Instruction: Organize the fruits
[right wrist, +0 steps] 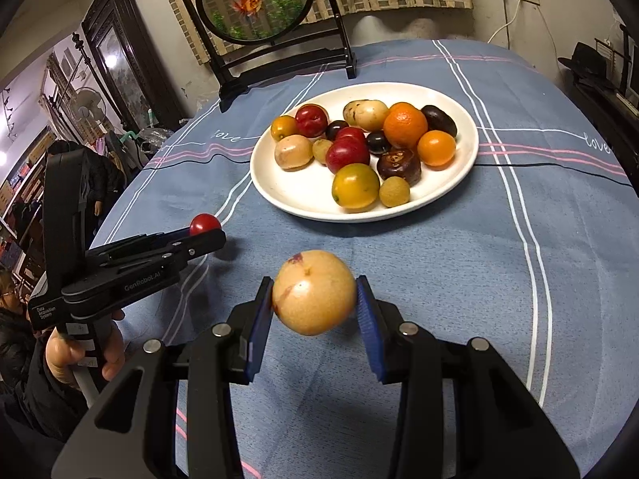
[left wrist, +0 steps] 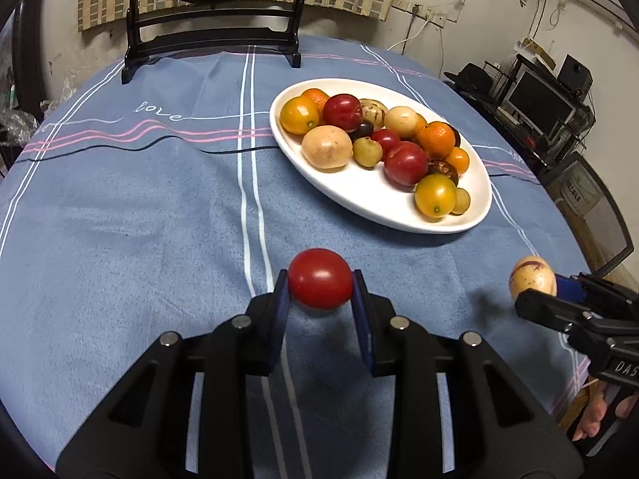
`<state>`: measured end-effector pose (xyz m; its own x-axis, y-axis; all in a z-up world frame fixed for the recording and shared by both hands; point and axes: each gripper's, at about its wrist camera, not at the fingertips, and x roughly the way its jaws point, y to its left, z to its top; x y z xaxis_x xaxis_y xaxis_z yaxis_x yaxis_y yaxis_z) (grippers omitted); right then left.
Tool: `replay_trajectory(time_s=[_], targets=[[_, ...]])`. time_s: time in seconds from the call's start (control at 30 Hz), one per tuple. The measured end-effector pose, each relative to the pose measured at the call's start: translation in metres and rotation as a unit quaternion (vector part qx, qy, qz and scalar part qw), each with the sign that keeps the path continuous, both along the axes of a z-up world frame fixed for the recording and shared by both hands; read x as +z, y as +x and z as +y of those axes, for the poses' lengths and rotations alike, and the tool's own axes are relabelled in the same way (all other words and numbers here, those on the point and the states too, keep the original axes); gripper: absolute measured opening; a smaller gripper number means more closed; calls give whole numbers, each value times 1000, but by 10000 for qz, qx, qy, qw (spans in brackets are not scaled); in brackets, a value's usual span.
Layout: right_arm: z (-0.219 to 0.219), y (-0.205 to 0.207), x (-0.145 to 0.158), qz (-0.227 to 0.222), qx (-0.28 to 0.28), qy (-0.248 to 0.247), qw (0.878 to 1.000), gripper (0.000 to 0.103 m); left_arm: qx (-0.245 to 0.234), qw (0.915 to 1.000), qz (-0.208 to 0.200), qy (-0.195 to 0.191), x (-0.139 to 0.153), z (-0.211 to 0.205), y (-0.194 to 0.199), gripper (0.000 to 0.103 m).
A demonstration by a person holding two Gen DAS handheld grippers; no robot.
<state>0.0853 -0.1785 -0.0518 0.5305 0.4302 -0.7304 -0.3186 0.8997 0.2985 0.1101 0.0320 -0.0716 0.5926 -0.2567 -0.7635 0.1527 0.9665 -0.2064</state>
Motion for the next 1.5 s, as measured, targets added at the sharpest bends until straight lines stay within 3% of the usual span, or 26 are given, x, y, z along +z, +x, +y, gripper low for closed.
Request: replay_trajectory(time_s=[0.23, 0.43, 0.67, 0.87, 0.97, 1.0, 1.03, 1.1, 1.17, 1.3, 1.4, 1.5], targets=[[-9, 15, 10, -134, -142, -157, 9997, 41, -81, 9994, -345, -16, 41, -7, -3, 30], [-17, 65, 20, -220, -326, -346, 9986, 41, -39, 9991, -421, 45, 73, -24, 48, 30], [-11, 124, 1, 37, -485, -507, 9975, 41, 26, 10000, -33, -7, 47, -49, 112, 31], [-8, 137, -8, 77, -453, -543, 9975, 42, 4, 10000, 62, 5, 32, -53, 120, 31], [-5, 141, -8, 29, -429, -509, 9978, 55, -10, 10000, 77, 9, 29, -55, 121, 33], [-4, 140, -6, -44, -479, -547, 9973, 67, -26, 10000, 72, 9, 29, -55, 120, 45], [-5, 137, -3, -132, -523, -624, 9966, 67, 9, 10000, 43, 30, 30, -55, 119, 64], [-9, 128, 6, -241, -638, -801, 9945, 67, 184, 9996, -156, 110, 36, -50, 111, 88], [-16, 119, 12, -283, -763, -891, 9927, 70, 257, 9989, -337, 176, 44, -48, 100, 89], [-30, 87, 19, -523, -1179, -1313, 9829, 95, 331, 9972, -574, 341, 54, -46, 77, 93], [-38, 63, 19, -609, -1388, -1568, 9759, 96, 385, 9956, -693, 496, 58, -48, 55, 93], [-41, 46, 17, -534, -1354, -1465, 9784, 98, 462, 9933, -826, 663, 64, -50, 30, 100]])
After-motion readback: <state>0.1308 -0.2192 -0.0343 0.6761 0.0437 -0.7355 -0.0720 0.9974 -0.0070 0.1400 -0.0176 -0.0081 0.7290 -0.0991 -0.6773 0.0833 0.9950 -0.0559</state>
